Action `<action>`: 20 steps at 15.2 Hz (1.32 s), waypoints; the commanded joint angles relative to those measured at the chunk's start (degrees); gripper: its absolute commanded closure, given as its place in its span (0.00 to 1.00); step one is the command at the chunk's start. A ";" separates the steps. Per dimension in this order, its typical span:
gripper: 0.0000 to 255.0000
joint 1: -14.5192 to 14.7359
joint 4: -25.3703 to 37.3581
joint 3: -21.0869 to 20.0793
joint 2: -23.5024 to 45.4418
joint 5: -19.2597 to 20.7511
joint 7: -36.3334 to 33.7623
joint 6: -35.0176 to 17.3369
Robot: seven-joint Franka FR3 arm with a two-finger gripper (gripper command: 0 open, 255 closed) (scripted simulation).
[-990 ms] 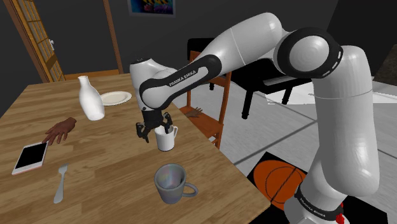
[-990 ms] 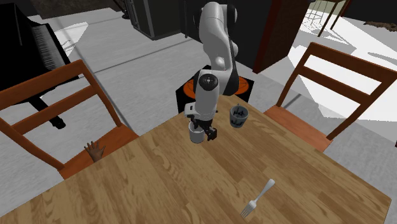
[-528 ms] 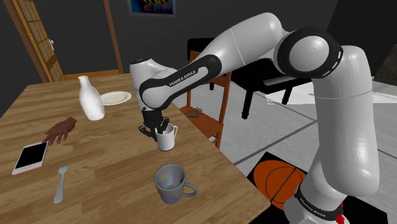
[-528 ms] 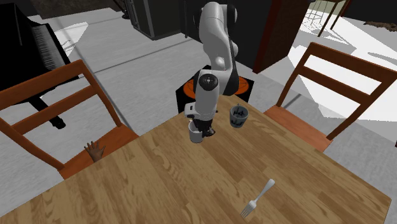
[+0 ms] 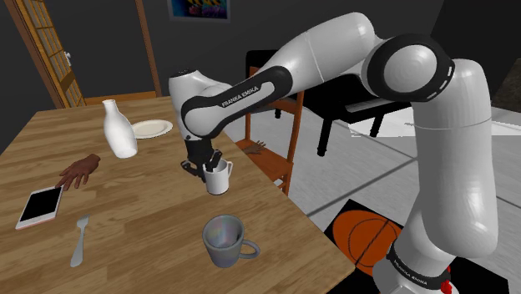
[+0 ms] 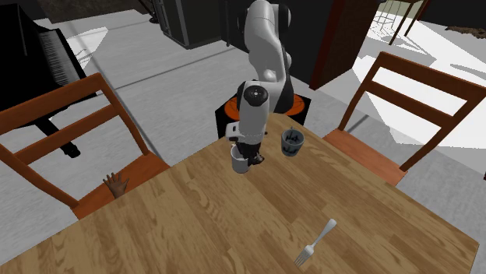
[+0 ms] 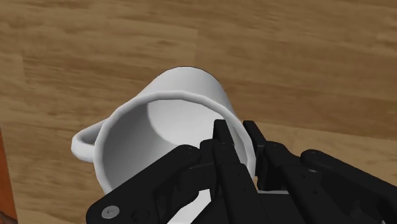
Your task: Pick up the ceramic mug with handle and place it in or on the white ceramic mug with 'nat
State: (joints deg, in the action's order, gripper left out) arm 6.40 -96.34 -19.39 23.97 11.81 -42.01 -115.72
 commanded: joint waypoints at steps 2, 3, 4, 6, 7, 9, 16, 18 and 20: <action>1.00 -0.13 1.04 -0.15 -0.85 -0.40 0.41 1.83; 1.00 -0.15 1.44 -0.21 -1.12 -0.53 0.52 2.48; 1.00 -0.17 1.86 -0.26 -1.37 -0.66 0.63 3.13; 1.00 -0.19 2.74 -0.36 -1.85 -0.89 0.83 4.45; 1.00 -0.19 3.21 -0.41 -2.08 -1.00 0.92 5.12; 1.00 -0.20 4.18 -0.49 -2.49 -1.21 1.11 6.47; 1.00 -0.11 8.10 -0.74 -3.55 -1.77 1.70 11.37; 1.00 -0.05 9.38 -0.80 -3.74 -1.89 1.84 12.81; 1.00 0.02 10.73 -0.85 -3.88 -1.98 1.98 14.28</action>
State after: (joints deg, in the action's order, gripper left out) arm 6.30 -86.63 -20.18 20.10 9.87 -40.04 -102.47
